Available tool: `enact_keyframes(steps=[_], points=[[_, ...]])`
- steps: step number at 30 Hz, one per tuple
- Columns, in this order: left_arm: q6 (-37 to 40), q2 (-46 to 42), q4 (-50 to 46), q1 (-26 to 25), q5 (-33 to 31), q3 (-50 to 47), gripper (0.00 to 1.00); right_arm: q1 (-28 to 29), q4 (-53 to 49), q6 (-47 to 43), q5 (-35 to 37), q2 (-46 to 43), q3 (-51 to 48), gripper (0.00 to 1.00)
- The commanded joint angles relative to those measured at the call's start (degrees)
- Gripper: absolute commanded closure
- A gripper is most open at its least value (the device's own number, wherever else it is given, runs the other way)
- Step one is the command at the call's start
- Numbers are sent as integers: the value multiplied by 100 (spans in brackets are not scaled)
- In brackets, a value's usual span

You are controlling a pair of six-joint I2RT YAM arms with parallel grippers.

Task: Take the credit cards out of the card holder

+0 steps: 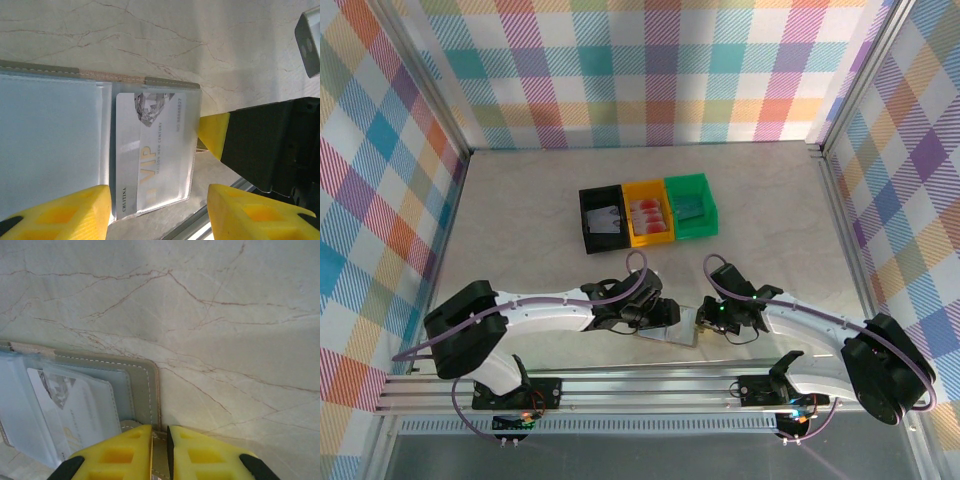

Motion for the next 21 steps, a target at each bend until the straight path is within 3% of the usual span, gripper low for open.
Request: enact_keyframes(steps=[1, 9, 21], points=[[-75, 128, 215, -49, 59, -122, 47, 48, -60, 81, 156, 71, -141, 82], [-153, 318, 386, -49, 55, -256, 47, 46, 71, 112, 132, 131, -205, 82], [-285, 497, 720, -75, 52, -322, 55, 62, 216, 126, 105, 165, -255, 83]])
